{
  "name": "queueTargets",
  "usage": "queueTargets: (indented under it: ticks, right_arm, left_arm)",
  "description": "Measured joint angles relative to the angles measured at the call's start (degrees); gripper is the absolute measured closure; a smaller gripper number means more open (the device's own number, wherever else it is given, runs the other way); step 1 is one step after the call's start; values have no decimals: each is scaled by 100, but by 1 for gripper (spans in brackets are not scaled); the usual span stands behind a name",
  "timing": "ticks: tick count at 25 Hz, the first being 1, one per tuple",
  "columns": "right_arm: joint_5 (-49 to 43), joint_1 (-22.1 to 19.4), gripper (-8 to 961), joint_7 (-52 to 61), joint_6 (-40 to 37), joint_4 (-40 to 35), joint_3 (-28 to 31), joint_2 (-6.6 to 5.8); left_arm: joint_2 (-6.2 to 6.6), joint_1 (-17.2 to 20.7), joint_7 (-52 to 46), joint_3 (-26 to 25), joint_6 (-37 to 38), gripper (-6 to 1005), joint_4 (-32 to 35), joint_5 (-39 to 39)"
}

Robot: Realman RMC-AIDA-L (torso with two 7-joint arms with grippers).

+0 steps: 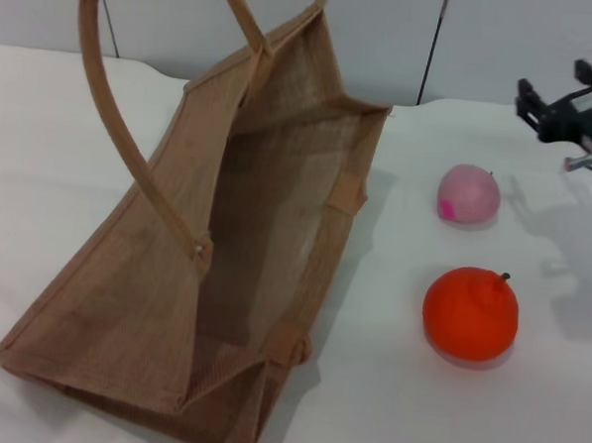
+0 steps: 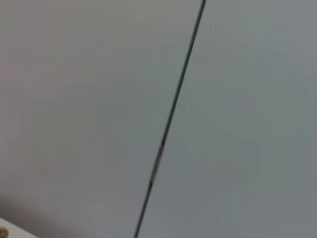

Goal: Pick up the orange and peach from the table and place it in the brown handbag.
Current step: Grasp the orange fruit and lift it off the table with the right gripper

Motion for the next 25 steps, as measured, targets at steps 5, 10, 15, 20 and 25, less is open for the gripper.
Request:
queueTargets:
  ticks: [5, 10, 15, 20, 25]
  right_arm:
    - [-47, -402, 242, -366, 2197, -1269, 831, 52]
    - [-698, -516, 241, -122, 4011, -2251, 1202, 141]
    - [-1489, -505, 241, 508, 5689, -3180, 1253, 136]
    - [-1593, -448, 241, 571, 7198, -3880, 1439, 131]
    - [-1505, -363, 239, 523, 8157, -4268, 1407, 133]
  left_arm:
    - [0, 9, 0, -3, 0, 885, 0, 24]
    - [-1, 20, 4, -55, -2, 886, -4, 100]
    - [-5, 23, 6, -63, -7, 886, -15, 137]
    - [-8, 28, 15, -67, -9, 886, -38, 154]
    - [-8, 74, 14, -73, -8, 886, -42, 247]
